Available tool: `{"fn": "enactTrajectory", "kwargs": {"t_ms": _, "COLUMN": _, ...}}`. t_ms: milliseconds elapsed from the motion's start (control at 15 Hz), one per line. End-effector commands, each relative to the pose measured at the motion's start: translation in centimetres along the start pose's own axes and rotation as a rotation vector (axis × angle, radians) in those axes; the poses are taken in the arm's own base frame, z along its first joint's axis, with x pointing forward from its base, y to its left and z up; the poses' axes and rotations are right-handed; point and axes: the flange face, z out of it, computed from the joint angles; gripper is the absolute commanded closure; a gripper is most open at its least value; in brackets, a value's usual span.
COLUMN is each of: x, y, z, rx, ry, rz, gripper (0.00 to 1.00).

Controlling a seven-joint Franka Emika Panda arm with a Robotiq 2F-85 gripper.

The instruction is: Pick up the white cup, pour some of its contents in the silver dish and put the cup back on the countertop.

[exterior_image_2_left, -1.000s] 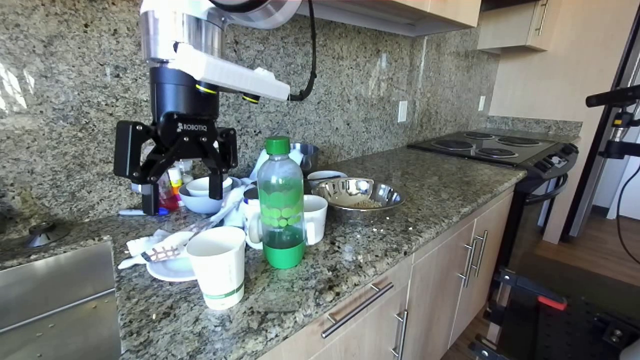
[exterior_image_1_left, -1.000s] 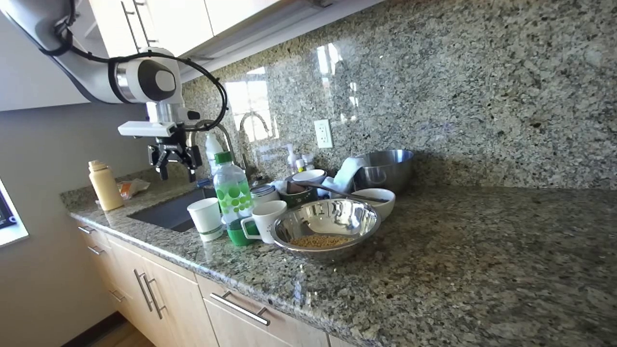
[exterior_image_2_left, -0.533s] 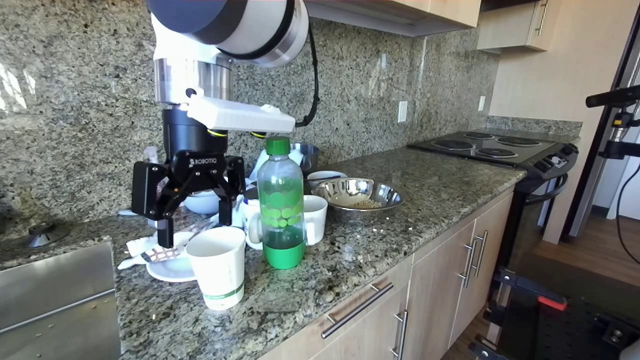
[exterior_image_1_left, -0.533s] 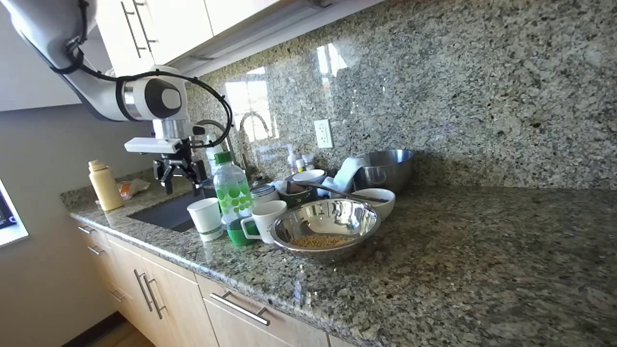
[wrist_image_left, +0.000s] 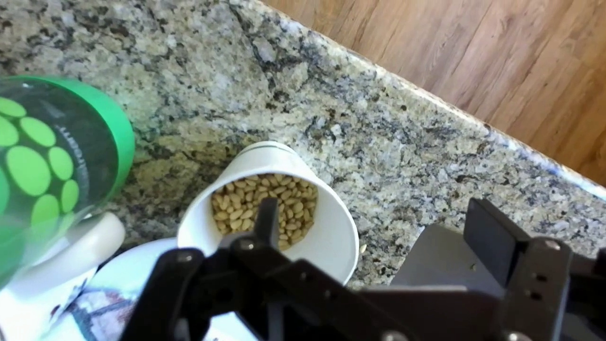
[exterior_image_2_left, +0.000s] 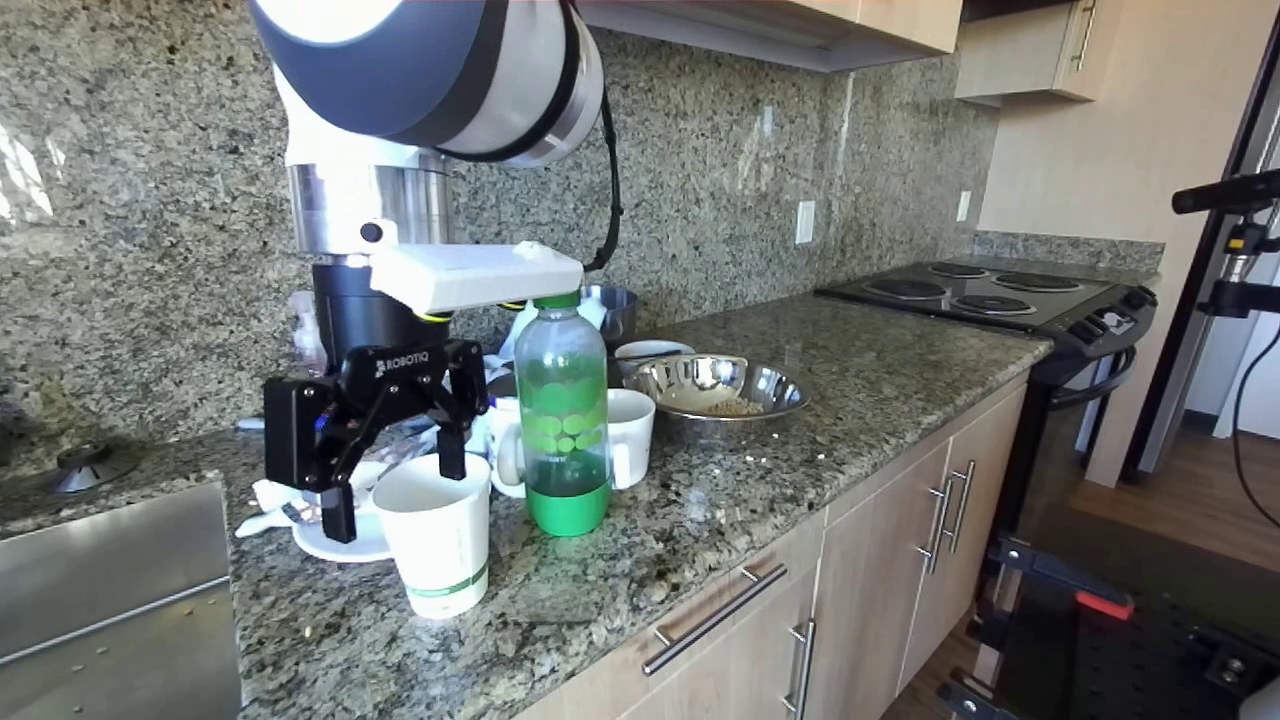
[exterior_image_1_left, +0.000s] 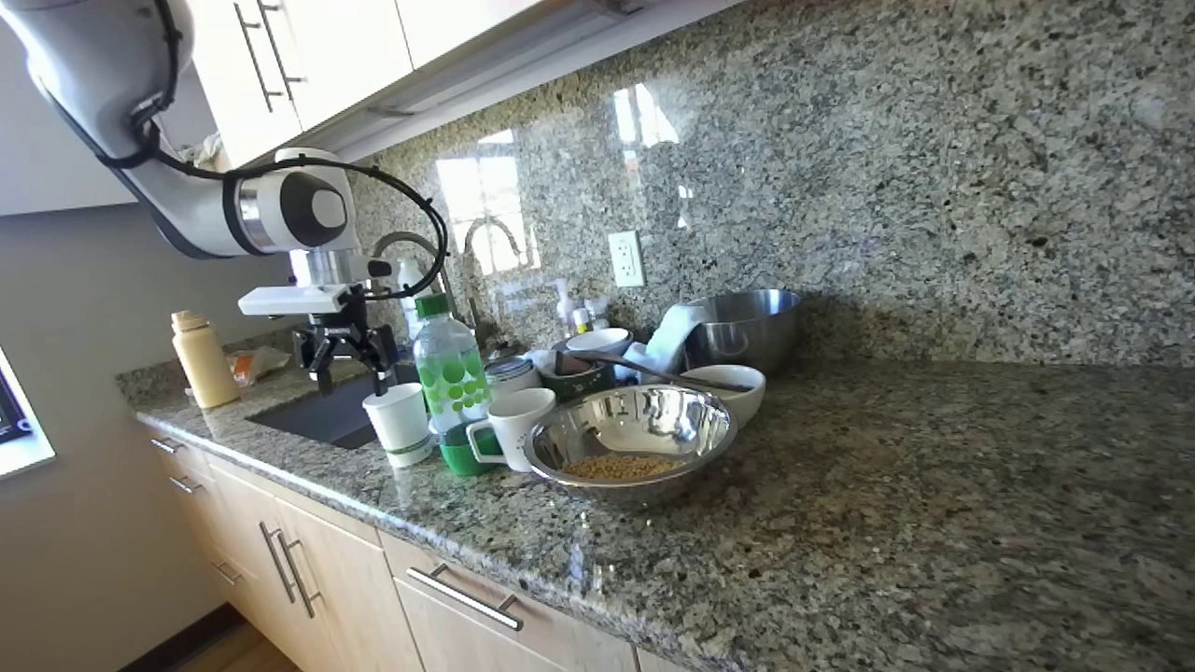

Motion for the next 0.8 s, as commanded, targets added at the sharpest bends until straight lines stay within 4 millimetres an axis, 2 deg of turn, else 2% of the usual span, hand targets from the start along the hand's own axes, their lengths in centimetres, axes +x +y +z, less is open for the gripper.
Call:
{"fn": "enactTrajectory", "kwargs": {"t_ms": 0, "x": 0.5, "y": -0.9, "z": 0.8, "rx": -0.031, "ry": 0.011, "rz": 0.002, "gripper": 0.0}}
{"fn": "enactTrajectory", "kwargs": {"t_ms": 400, "x": 0.8, "y": -2.2, "z": 2.0, "rx": -0.064, "ry": 0.007, "rz": -0.03, "gripper": 0.0}}
{"fn": "enactTrajectory", "kwargs": {"t_ms": 733, "x": 0.9, "y": -1.9, "z": 2.6, "rx": -0.085, "ry": 0.004, "rz": -0.018, "gripper": 0.0}}
